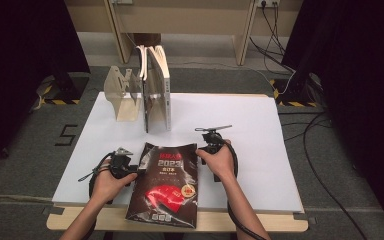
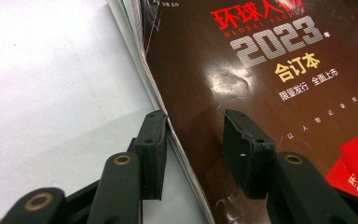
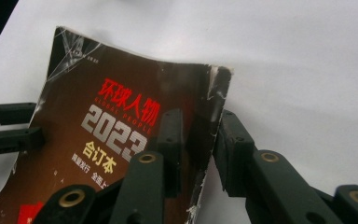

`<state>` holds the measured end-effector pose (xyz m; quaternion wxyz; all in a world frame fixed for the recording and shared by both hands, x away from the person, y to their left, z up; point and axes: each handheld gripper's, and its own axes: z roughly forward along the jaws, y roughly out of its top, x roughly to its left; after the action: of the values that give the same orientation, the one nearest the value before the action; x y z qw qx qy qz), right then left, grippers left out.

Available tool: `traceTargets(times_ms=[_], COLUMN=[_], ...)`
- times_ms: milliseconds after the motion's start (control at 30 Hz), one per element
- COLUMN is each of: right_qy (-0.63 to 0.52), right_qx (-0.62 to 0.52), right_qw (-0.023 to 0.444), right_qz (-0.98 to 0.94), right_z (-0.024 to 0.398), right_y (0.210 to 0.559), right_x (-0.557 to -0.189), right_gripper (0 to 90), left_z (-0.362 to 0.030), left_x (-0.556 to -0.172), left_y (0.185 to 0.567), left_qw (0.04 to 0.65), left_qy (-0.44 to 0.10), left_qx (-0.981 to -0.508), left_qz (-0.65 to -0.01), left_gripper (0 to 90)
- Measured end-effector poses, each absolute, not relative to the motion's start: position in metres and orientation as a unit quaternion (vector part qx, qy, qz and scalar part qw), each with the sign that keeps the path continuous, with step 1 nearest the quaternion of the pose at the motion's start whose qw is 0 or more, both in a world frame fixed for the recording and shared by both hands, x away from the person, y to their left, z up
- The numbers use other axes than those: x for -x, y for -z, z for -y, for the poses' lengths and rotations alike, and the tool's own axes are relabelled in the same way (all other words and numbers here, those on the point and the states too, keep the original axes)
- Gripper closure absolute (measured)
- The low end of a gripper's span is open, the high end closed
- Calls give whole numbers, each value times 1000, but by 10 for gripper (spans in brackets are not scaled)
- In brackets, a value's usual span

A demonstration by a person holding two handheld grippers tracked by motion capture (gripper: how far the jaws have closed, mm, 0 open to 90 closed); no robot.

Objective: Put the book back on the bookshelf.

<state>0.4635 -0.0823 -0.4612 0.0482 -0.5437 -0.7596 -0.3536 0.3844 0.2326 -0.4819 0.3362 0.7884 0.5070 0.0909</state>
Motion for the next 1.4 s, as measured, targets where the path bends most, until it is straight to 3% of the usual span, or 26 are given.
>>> traceTargets(times_ms=[267, 567, 633, 733, 833, 1167, 1400], right_qy=[348, 354, 364, 379, 394, 458, 490], right_qx=[551, 552, 545, 539, 534, 504, 484], right_qw=[81, 82, 85, 85, 82, 56, 39], right_qz=[754, 751, 751, 748, 743, 730, 724], right_z=[81, 83, 82, 79, 77, 62, 46], right_y=[473, 474, 467, 458, 447, 407, 384], right_x=[-461, -460, -458, -454, -449, -436, -432], right_gripper=[635, 751, 835, 863, 873, 875, 876], left_z=[-233, -233, -234, -236, -247, -274, -280], left_x=[-384, -384, -384, -384, -386, -376, -369], left_y=[482, 482, 483, 483, 482, 446, 426], left_qw=[337, 338, 341, 349, 362, 407, 432], left_qy=[-92, -91, -90, -83, -49, -88, -107], left_qx=[-789, -789, -789, -786, -780, -745, -733], left_qz=[-505, -504, -502, -503, -508, -521, -514], left_gripper=[591, 587, 581, 570, 519, 415, 403])
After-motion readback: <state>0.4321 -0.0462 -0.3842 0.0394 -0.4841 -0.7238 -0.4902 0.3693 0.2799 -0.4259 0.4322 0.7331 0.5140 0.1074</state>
